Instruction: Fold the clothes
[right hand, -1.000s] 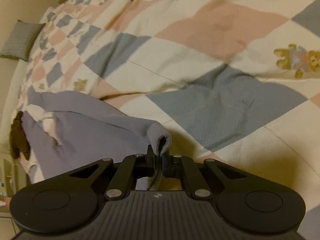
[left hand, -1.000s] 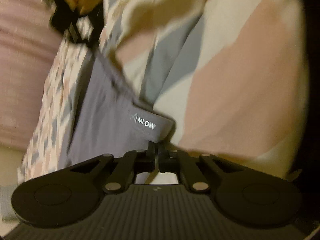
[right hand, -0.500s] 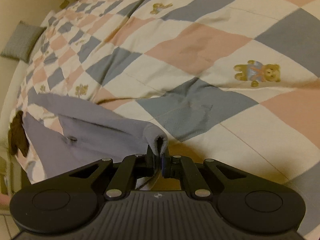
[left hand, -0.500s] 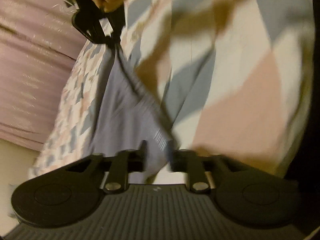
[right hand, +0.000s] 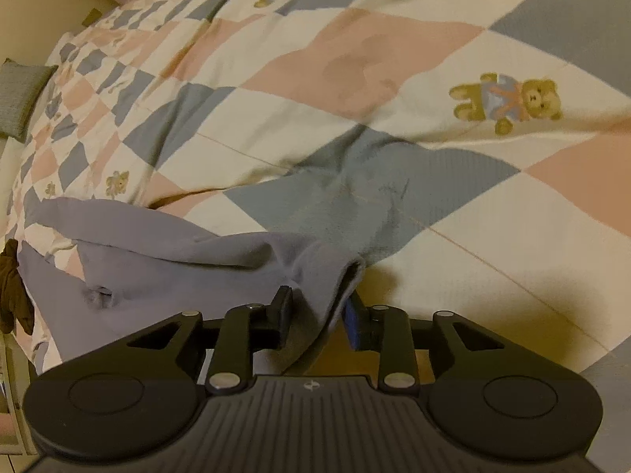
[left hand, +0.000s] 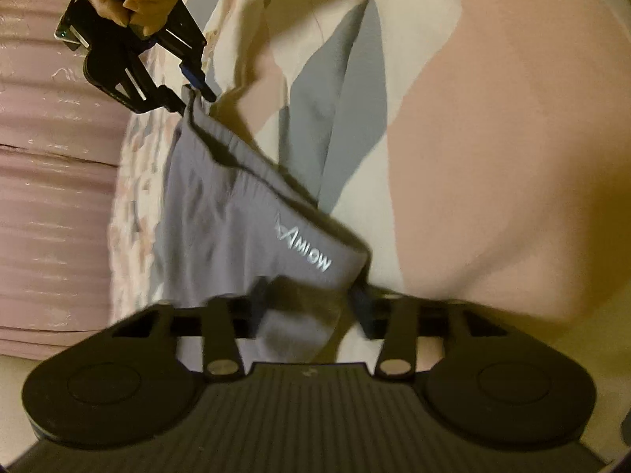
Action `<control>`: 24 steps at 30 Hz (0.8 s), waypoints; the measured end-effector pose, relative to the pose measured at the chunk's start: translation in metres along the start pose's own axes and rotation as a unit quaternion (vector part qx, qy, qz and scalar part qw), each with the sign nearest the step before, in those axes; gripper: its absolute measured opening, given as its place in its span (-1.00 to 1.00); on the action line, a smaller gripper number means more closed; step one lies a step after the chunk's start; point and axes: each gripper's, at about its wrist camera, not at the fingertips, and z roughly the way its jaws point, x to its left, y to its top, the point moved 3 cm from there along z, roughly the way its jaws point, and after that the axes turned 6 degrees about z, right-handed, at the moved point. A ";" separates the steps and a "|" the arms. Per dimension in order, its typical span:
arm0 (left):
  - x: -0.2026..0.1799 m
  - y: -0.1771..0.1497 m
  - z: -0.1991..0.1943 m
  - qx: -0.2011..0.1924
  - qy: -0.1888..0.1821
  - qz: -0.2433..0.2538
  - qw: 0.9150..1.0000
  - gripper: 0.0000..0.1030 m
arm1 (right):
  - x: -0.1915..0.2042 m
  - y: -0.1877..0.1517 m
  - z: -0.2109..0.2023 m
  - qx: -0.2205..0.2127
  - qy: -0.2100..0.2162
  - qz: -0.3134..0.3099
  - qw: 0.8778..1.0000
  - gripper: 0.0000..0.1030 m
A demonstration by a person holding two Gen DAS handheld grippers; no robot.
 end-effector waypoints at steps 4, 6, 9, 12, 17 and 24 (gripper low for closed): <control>0.018 0.004 0.001 -0.017 -0.052 -0.044 0.998 -0.93 | -0.001 0.000 0.000 0.005 0.000 -0.007 1.000 -0.89; 0.037 0.007 -0.008 -0.033 -0.078 -0.087 0.993 -0.94 | -0.001 0.003 -0.008 0.004 0.008 -0.009 1.000 -0.90; 0.067 0.018 -0.036 -0.074 -0.100 -0.120 0.985 -0.94 | -0.003 0.005 -0.028 0.008 0.025 -0.013 1.000 -0.91; 0.087 0.038 -0.060 -0.105 -0.107 -0.132 0.980 -0.94 | -0.007 0.005 -0.051 0.001 0.029 -0.018 0.999 -0.92; 0.078 0.090 -0.090 -0.142 -0.111 -0.148 0.972 -0.94 | -0.028 0.003 -0.089 -0.011 0.003 -0.026 1.000 -0.92; 0.047 0.167 -0.086 -0.155 -0.132 -0.200 0.958 -0.93 | -0.084 -0.001 -0.116 -0.034 -0.077 0.003 0.996 -0.92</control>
